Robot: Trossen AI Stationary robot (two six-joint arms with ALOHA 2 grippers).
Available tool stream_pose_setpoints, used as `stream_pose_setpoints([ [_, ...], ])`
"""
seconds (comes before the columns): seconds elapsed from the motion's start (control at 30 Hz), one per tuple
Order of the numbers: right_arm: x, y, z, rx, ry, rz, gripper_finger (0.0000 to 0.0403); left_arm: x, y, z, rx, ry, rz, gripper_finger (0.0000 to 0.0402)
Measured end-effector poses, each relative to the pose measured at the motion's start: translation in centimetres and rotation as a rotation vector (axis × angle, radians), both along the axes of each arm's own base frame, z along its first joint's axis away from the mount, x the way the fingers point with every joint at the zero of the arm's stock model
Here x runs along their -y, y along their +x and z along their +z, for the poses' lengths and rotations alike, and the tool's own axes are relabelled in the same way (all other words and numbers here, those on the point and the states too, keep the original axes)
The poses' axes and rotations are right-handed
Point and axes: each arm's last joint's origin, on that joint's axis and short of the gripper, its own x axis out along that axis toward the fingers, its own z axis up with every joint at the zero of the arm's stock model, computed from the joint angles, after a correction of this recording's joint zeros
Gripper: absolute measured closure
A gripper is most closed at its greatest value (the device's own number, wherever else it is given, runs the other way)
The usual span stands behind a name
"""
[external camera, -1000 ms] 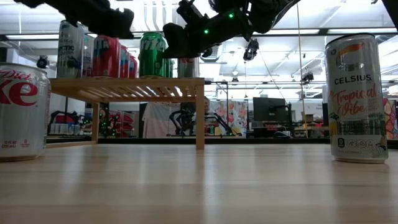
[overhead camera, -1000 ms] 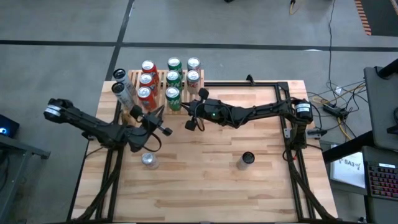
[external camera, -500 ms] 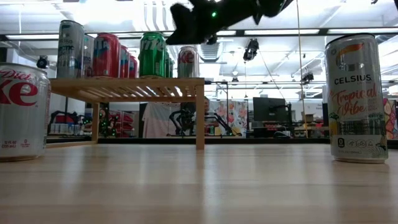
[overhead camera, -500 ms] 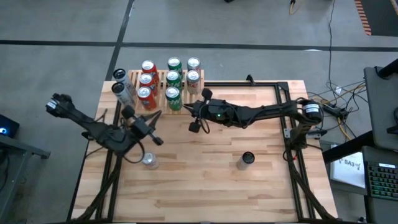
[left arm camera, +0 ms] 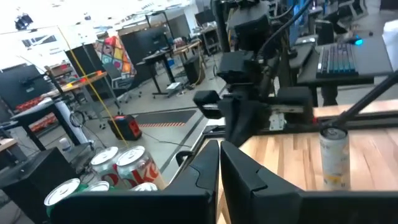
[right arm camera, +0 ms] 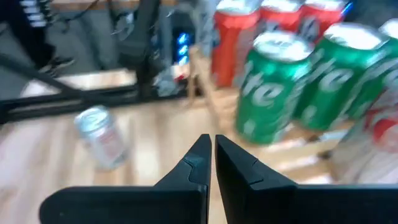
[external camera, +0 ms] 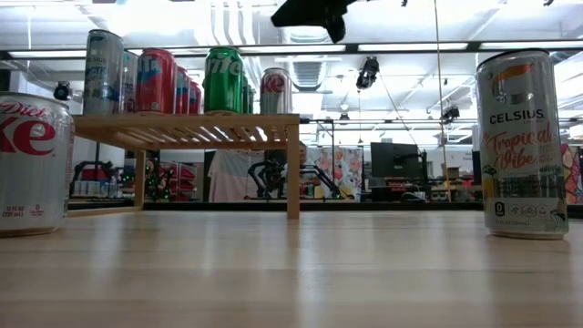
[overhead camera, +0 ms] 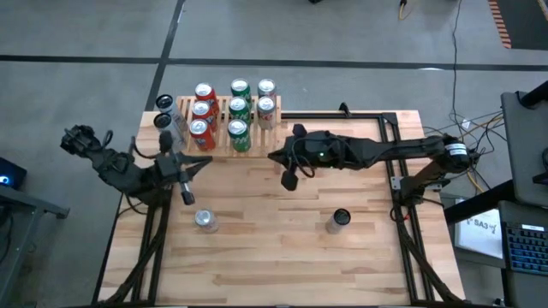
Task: Place canned beverage on shelf
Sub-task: Put the white and yellow soda can on the shelf aligned with the other white and yellow soda can
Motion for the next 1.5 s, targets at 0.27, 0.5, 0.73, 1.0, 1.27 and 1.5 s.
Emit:
stream_pose_setpoints([
  [0.27, -1.5, -0.2, 1.2, -0.263, 0.147, 0.054, 0.039, -0.2, -0.3, 0.1, 0.02, -0.032, 0.001, 0.0401],
  [0.5, -2.8, -1.2, 1.7, -0.586, 0.231, 0.004, 0.039, 0.2, 0.3, -0.3, 0.006, -0.035, 0.003, 0.0401],
  [0.73, -3.0, -3.3, 3.0, -0.809, 0.413, -0.069, 0.039, 0.4, 0.7, -0.5, -0.006, -0.025, 0.021, 0.0401],
  [1.0, -3.9, -5.6, 3.2, -0.943, 0.577, -0.166, 0.039, 0.4, 0.7, -0.5, 0.001, -0.026, 0.029, 0.0401],
  [1.27, -7.0, -6.6, 1.8, -1.063, 0.608, -0.198, 0.039, 0.3, 0.5, 0.3, 0.013, -0.019, 0.029, 0.0401],
  [1.5, -10.7, -7.5, 1.4, -1.126, 0.644, -0.15, 0.039, 0.3, 0.5, 0.6, 0.024, -0.026, 0.029, 0.0401],
])
